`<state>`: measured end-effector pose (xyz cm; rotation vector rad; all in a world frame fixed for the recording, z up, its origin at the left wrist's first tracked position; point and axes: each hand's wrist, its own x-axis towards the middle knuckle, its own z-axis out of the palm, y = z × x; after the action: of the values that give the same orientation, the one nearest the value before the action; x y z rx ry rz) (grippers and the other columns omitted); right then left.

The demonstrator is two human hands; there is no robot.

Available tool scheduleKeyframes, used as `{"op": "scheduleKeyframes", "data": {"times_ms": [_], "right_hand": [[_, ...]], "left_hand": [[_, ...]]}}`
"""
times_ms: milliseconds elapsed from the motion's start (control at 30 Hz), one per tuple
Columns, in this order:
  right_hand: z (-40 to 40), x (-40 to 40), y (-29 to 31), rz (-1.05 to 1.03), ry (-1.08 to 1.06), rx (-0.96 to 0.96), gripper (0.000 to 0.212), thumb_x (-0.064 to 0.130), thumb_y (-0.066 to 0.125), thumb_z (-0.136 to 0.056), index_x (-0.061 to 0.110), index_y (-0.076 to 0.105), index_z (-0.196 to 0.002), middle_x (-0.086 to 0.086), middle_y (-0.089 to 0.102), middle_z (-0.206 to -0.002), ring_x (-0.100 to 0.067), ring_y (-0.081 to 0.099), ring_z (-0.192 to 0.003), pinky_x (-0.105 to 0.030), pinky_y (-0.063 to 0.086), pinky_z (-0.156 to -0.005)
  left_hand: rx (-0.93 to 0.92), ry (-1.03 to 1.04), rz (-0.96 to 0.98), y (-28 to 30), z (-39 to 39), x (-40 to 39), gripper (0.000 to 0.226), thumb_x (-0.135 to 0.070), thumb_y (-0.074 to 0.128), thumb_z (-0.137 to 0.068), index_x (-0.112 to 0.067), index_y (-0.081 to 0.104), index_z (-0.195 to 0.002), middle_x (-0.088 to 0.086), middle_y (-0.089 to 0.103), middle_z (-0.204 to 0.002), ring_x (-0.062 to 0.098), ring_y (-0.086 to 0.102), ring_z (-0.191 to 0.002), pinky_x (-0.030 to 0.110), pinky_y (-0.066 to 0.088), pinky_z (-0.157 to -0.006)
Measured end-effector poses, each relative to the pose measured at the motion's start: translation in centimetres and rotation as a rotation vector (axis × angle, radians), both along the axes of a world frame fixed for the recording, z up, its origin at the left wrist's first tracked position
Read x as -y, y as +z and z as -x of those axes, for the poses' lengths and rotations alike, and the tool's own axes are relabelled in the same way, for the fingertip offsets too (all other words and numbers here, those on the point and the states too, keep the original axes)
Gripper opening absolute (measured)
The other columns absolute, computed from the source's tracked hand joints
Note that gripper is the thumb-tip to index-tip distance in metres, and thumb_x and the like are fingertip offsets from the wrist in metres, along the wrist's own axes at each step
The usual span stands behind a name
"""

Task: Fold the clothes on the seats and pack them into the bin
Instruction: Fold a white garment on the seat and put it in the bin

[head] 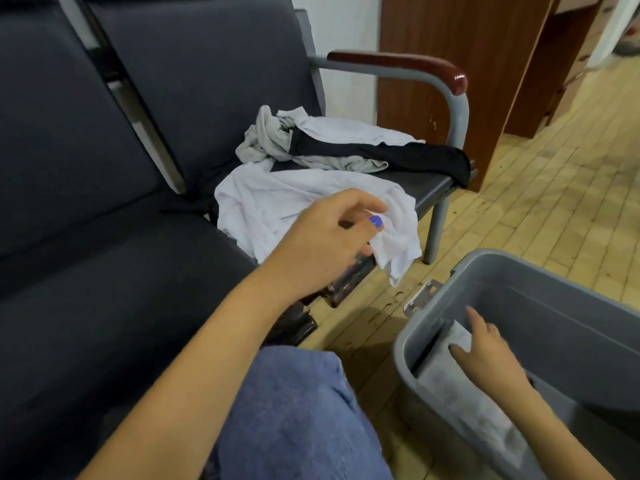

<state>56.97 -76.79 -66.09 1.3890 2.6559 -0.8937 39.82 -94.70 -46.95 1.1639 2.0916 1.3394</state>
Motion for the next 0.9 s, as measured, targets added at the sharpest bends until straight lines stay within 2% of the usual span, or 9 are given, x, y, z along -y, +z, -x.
{"op": "scheduleKeyframes", "data": {"times_ms": [133,233,300,367,467,567,633,733,900], "right_hand": [[7.0,4.6,8.8,-0.063,0.209,-0.421,0.056,0.021,0.057,-0.093,0.025,0.033,-0.143,0.000,0.056,-0.123,-0.022,0.056,-0.111,-0.037,0.049,-0.090],[12.2,8.5,14.9,-0.021,0.440,-0.495,0.038,0.022,0.054,-0.093,0.025,0.049,-0.131,0.012,0.061,-0.090,-0.012,0.060,-0.087,-0.031,0.046,-0.076],[15.6,11.0,17.9,-0.065,0.590,-0.483,0.028,0.024,0.054,-0.092,0.026,0.056,-0.120,0.015,0.060,-0.081,-0.005,0.057,-0.078,-0.028,0.043,-0.072],[19.1,13.5,19.7,-0.135,0.702,-0.436,0.026,0.027,0.054,-0.091,0.030,0.057,-0.117,0.015,0.062,-0.082,-0.007,0.055,-0.080,-0.026,0.039,-0.072],[24.5,15.7,19.3,-0.200,0.821,-0.259,0.035,0.026,0.055,-0.091,0.023,0.054,-0.125,-0.001,0.066,-0.109,-0.016,0.057,-0.096,-0.025,0.037,-0.074],[28.2,16.1,15.5,-0.312,0.779,-0.045,0.047,0.028,0.050,-0.094,0.013,0.041,-0.137,-0.014,0.050,-0.132,-0.031,0.050,-0.117,-0.033,0.042,-0.087],[29.0,15.5,12.8,-0.351,0.658,0.008,0.052,0.035,0.047,-0.096,0.009,0.033,-0.139,-0.017,0.039,-0.136,-0.036,0.043,-0.122,-0.040,0.038,-0.093],[29.2,13.8,11.0,-0.386,0.523,0.014,0.046,0.036,0.052,-0.094,0.006,0.038,-0.127,-0.016,0.042,-0.130,-0.035,0.047,-0.116,-0.038,0.039,-0.083],[29.4,13.1,10.4,-0.117,0.325,-0.176,0.036,0.020,0.065,-0.087,0.009,0.038,-0.107,-0.012,0.054,-0.102,-0.030,0.055,-0.096,-0.032,0.037,-0.069]], "left_hand": [[-0.088,0.191,0.016,2.9,2.7,7.0,0.025,-0.012,0.051,-0.096,-0.033,0.063,-0.090,-0.007,0.070,-0.091,0.008,0.068,-0.075,0.033,0.056,-0.075],[-0.108,0.340,0.044,3.3,4.8,12.0,0.026,-0.011,0.051,-0.095,-0.031,0.064,-0.088,-0.008,0.071,-0.084,0.011,0.068,-0.074,0.038,0.056,-0.076],[-0.111,0.408,0.086,2.7,5.8,15.0,0.027,-0.010,0.053,-0.094,-0.031,0.065,-0.084,-0.009,0.072,-0.079,0.011,0.067,-0.072,0.040,0.055,-0.076],[-0.124,0.453,0.135,1.6,6.7,17.6,0.027,-0.010,0.054,-0.093,-0.032,0.066,-0.083,-0.013,0.072,-0.080,0.008,0.067,-0.069,0.037,0.054,-0.074],[-0.105,0.497,0.207,-0.8,7.4,20.9,0.025,-0.011,0.054,-0.093,-0.031,0.067,-0.083,-0.013,0.071,-0.080,0.004,0.067,-0.067,0.025,0.051,-0.066],[-0.056,0.546,0.241,-4.2,7.7,23.6,0.026,-0.008,0.054,-0.093,-0.028,0.067,-0.082,-0.007,0.071,-0.078,0.006,0.067,-0.067,0.017,0.048,-0.060],[-0.014,0.587,0.226,-6.5,7.9,25.2,0.028,-0.004,0.054,-0.092,-0.027,0.067,-0.081,-0.004,0.071,-0.078,0.009,0.067,-0.066,0.018,0.049,-0.061],[-0.032,0.588,0.279,-8.6,8.5,26.7,0.029,-0.007,0.053,-0.092,-0.032,0.064,-0.083,-0.003,0.070,-0.079,0.009,0.068,-0.068,0.021,0.053,-0.066],[-0.126,0.552,0.328,-9.4,9.4,27.1,0.025,-0.017,0.051,-0.093,-0.040,0.058,-0.087,-0.017,0.065,-0.081,0.004,0.064,-0.072,0.030,0.054,-0.075]]}}
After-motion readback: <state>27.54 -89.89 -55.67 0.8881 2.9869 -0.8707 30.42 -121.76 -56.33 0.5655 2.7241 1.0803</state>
